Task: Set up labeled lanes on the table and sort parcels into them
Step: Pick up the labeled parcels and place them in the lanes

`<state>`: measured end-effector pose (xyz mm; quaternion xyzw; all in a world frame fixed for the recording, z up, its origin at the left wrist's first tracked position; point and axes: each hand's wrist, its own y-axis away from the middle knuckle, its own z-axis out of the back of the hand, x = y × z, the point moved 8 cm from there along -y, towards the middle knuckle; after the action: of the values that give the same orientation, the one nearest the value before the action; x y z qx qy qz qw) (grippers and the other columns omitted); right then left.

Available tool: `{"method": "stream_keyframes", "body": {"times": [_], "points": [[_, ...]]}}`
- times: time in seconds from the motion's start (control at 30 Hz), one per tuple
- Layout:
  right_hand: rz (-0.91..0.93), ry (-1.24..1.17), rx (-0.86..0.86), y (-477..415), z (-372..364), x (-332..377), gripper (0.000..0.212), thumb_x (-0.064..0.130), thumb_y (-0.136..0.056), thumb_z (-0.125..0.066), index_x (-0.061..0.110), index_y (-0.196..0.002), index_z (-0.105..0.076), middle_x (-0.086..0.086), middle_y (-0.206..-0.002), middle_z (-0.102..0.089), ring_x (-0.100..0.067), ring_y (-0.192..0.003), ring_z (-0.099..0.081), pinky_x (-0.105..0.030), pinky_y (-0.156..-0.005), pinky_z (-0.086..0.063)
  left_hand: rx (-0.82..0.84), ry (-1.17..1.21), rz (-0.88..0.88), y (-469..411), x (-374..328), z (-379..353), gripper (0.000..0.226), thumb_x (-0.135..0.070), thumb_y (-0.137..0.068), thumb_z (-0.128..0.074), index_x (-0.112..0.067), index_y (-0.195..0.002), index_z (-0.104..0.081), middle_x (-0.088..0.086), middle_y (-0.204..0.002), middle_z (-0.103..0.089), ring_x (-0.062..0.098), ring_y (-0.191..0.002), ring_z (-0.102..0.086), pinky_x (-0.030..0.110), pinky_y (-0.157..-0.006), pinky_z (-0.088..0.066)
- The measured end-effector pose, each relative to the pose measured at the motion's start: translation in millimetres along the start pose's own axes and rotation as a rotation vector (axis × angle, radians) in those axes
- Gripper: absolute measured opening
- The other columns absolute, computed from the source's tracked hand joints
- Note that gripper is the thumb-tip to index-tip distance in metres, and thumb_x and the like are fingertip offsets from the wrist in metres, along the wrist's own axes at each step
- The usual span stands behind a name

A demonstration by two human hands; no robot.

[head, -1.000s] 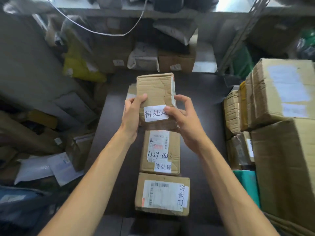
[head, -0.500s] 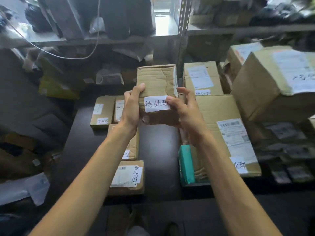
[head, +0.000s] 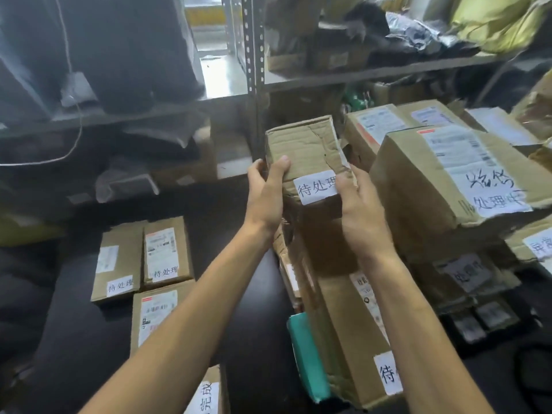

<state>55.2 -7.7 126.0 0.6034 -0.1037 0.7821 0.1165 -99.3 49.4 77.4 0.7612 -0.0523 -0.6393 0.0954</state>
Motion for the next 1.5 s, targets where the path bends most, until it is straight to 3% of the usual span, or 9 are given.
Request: {"method": "stream_keyframes", "body": {"times": [0.13,0.4,0.63,0.9,1.0,1.17,1.3,1.43,1.5], "points": [[-0.042,0.112,-0.110,-20.1,7.6,-18.6,0.045,0.023,-0.106,-0.047,0.015,-0.150,-0.044,-0.004,-0.148,-0.045,-0.018,-0.139,-0.043,-0.041,-0.120,-0.032,0.008,-0.067,0.011,-32.4,6.7,-14.0,0.092,-0.070,-0.069,-0.066,-0.023,-0.143,-0.036,-0.002,-0.123,-0.069,0.018,-0.109,-0.070,0.050,-0.102,-0.052],[-0.048,0.321,-0.095,-24.5,-3.1,-21.9,0.073,0.022,-0.105,-0.051,0.011,-0.163,-0.008,-0.011,-0.166,-0.015,-0.024,-0.154,-0.013,-0.036,-0.127,-0.011,0.002,-0.215,0.045,-65.8,29.3,-32.7,0.093,-0.091,-0.064,-0.053,-0.037,-0.139,-0.038,-0.001,-0.129,-0.067,0.030,-0.121,-0.063,0.056,-0.108,-0.044],[0.062,0.610,-0.037,-12.2,-19.7,-9.5,0.057,0.023,-0.101,-0.054,0.013,-0.155,-0.038,-0.005,-0.170,-0.004,-0.023,-0.154,-0.001,-0.035,-0.123,-0.011,-0.031,-0.255,-0.015,-50.7,16.9,-39.6,0.069,-0.059,-0.077,-0.036,-0.032,-0.140,-0.036,0.002,-0.125,-0.065,0.030,-0.118,-0.062,0.053,-0.105,-0.047],[0.109,0.702,0.073,4.0,-24.9,-10.1,0.063,0.025,-0.103,-0.050,0.012,-0.160,-0.027,-0.003,-0.172,-0.006,-0.021,-0.157,0.012,-0.049,-0.128,-0.008,-0.013,-0.202,0.055,-26.0,11.4,-36.9,0.052,-0.041,-0.076,-0.050,-0.031,-0.127,-0.042,0.006,-0.136,-0.053,0.023,-0.117,-0.060,0.051,-0.103,-0.050],[0.142,0.661,0.096,12.6,-24.1,-5.3,0.062,0.022,-0.103,-0.050,0.012,-0.160,-0.028,-0.003,-0.171,-0.013,-0.020,-0.158,0.008,-0.047,-0.128,-0.004,-0.005,-0.225,0.074,-17.7,13.8,-32.8,0.031,-0.043,-0.073,-0.053,-0.041,-0.103,-0.045,0.002,-0.129,-0.056,0.020,-0.115,-0.061,0.050,-0.103,-0.050],[0.202,0.493,0.143,24.2,-28.2,9.9,0.054,0.016,-0.104,-0.051,0.014,-0.156,-0.038,-0.002,-0.167,-0.027,-0.020,-0.158,-0.005,-0.033,-0.128,-0.003,-0.015,-0.177,0.048,8.1,-2.6,-18.6,0.014,-0.018,-0.098,-0.049,-0.020,-0.111,-0.054,-0.006,-0.097,-0.060,0.008,-0.082,-0.057,0.030,-0.082,-0.049],[0.302,0.413,0.216,38.7,-47.0,24.6,0.046,0.012,-0.102,-0.052,0.011,-0.148,-0.052,-0.006,-0.159,-0.044,-0.019,-0.152,-0.023,-0.016,-0.118,-0.004,-0.056,-0.211,-0.024,27.3,-12.7,12.2,0.023,-0.008,-0.098,-0.046,-0.006,-0.112,-0.064,0.006,-0.100,-0.067,0.017,-0.086,-0.061,0.035,-0.081,-0.049],[0.383,0.309,0.313,59.9,-71.5,36.1,0.043,0.005,-0.095,-0.056,0.007,-0.138,-0.062,-0.007,-0.145,-0.058,0.008,-0.131,-0.033,-0.024,-0.122,-0.017,-0.117,-0.214,-0.060,52.3,-15.6,45.5,0.029,-0.005,-0.098,-0.043,0.004,-0.105,-0.069,0.012,-0.095,-0.071,0.017,-0.084,-0.065,0.030,-0.073,-0.055],[0.345,0.298,0.363,65.4,-86.9,34.1,0.046,0.013,-0.095,-0.055,0.010,-0.140,-0.060,-0.007,-0.148,-0.056,-0.006,-0.142,-0.037,-0.032,-0.125,-0.022,-0.124,-0.206,-0.062,63.8,-14.7,59.5,0.028,-0.006,-0.100,-0.042,0.003,-0.101,-0.069,0.009,-0.088,-0.069,0.013,-0.077,-0.064,0.020,-0.060,-0.051]]}}
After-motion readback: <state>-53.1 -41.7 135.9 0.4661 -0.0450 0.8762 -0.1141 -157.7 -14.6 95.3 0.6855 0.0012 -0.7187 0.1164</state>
